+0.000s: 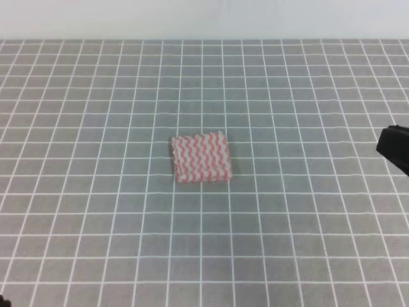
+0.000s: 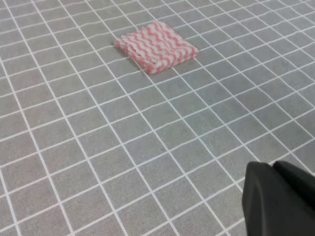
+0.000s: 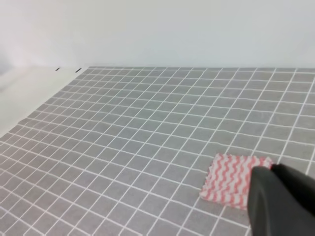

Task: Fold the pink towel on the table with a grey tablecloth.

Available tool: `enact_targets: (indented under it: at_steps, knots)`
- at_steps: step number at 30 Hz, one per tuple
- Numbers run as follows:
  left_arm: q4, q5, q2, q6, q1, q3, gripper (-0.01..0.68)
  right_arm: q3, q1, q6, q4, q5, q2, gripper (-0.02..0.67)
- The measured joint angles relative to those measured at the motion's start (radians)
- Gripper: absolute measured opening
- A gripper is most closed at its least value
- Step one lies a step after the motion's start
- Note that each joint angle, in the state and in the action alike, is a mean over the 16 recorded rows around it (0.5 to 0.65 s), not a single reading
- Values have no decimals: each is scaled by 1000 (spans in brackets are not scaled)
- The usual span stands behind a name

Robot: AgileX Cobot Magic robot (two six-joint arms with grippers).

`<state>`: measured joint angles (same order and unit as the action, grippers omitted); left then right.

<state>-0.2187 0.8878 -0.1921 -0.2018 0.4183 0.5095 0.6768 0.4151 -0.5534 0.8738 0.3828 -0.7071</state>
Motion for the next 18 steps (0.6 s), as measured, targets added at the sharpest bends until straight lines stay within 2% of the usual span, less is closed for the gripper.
enact_targets:
  at_steps: [9,18]
  knots:
    - [1,6,4,1,0,1,0,0,0,-1,0,69,-2,-17]
    - [2,8,8,0,0,1,0,0,0,2,-64,270,1,-17]
